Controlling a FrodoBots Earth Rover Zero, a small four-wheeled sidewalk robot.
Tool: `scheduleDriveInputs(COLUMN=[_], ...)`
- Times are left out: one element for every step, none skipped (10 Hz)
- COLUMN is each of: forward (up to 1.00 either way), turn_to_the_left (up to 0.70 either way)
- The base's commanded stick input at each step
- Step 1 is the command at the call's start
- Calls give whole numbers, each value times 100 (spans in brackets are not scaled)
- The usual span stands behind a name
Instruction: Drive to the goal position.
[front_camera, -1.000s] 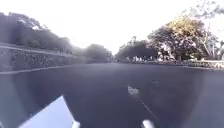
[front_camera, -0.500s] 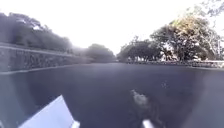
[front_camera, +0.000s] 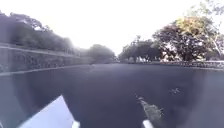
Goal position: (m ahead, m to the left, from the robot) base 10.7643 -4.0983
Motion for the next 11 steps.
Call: scheduleDriveInputs(forward=[85, 85, 85, 85, 85, 85, 85, 85, 85, 85, 85], turn_to_the_left=[0, 0, 0, 0, 0, 0, 0, 0, 0, 0, 0])
